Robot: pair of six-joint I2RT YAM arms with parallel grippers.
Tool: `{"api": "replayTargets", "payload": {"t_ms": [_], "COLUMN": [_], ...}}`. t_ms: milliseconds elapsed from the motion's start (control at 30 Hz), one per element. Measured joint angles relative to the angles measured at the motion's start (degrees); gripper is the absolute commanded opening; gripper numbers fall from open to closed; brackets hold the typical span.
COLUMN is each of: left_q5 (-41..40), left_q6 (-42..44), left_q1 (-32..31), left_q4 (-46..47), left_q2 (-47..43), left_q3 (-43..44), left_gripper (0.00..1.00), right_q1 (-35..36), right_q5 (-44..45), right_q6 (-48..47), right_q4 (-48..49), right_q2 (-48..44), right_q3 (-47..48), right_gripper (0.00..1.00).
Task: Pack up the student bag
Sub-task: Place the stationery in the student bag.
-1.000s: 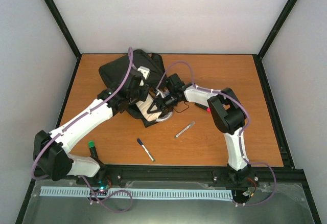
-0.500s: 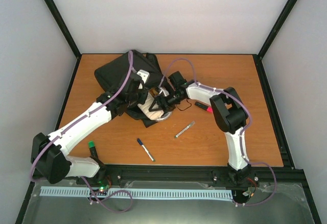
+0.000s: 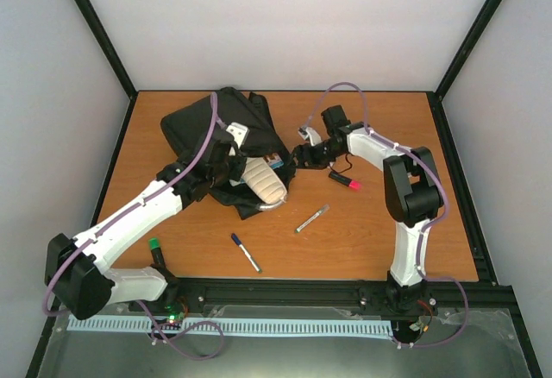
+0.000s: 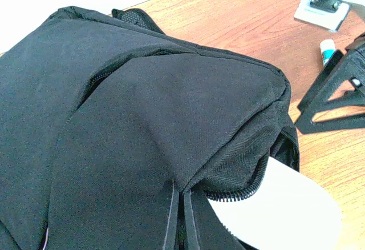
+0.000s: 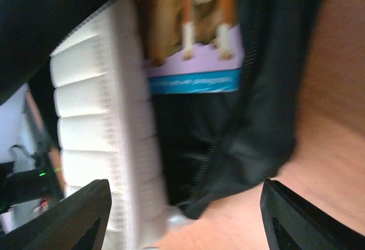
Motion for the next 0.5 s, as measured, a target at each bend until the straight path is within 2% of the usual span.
{"api": "replayTargets", "payload": {"t_ms": [167, 367, 500], "left_q5": [0.0, 0.0, 0.1], "left_q6": [0.0, 0.0, 0.0], "left_q1": [0.0, 0.0, 0.0], "left_q4": [0.0, 0.0, 0.2], "left_q2": [0.0, -0.4, -0.5], "left_q3": [-0.2, -0.6, -0.9], "left_gripper": [0.01, 0.01, 0.01], "right_q1": [-1.0, -0.8, -0.7], "right_q5": [5.4, 7.4, 7.5], "right_q6": [-0.9, -1.7, -1.8], "right_q4": [2.0, 3.2, 4.3], "right_q2": [0.0, 2.9, 5.9], "right_q3": [0.1, 4.4, 6.5], "right_gripper": [0.71, 0.67, 0.54]}}
